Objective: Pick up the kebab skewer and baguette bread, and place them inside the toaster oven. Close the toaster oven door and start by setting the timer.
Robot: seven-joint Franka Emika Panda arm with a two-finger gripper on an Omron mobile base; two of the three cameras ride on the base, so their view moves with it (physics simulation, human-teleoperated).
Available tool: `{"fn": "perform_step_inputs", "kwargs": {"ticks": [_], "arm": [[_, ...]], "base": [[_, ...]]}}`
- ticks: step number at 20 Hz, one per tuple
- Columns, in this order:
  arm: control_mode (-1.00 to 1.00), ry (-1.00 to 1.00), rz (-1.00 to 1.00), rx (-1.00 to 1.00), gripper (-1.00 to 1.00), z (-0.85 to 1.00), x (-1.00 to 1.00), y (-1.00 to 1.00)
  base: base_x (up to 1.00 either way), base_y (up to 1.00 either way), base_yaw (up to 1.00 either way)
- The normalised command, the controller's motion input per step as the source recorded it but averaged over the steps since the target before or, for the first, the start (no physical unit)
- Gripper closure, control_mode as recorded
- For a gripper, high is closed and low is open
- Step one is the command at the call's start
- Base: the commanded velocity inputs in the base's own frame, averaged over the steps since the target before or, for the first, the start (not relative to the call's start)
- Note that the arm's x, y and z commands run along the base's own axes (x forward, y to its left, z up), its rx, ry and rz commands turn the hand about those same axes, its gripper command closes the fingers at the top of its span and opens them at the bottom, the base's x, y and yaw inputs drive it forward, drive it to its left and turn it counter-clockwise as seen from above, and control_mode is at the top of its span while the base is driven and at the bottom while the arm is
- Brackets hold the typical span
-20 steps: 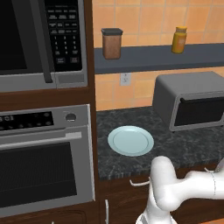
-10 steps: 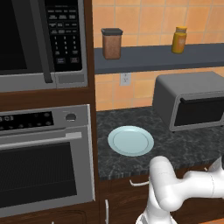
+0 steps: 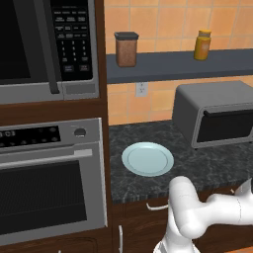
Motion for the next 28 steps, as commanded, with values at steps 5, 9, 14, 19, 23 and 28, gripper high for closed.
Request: {"fn": "perform_step_inputs", "kwargs": {"ticks": [5, 9, 14, 19, 23, 28], "arm": [[-1.0, 0.0, -0.01, 0.0, -1.0, 0.0, 0.0, 0.39], [-1.0, 0.0, -0.06, 0.0, -1.0, 0.0, 0.0, 0.29], [-1.0, 0.05, -0.15, 0.0, -1.0, 0.05, 0.0, 0.15], [-1.0, 0.08, -0.17, 0.03, -1.0, 0.13, 0.04, 0.37], [-1.0, 0.03, -0.14, 0.03, -1.0, 0.1, 0.04, 0.33], [-1.0, 0.0, -0.11, 0.02, -1.0, 0.0, 0.05, 0.43]], "base": [[0.0, 0.0, 0.0], [0.0, 0.0, 0.0], [0.0, 0.0, 0.0], [0.0, 0.0, 0.0], [0.0, 0.0, 0.0], [0.0, 0.0, 0.0]]}}
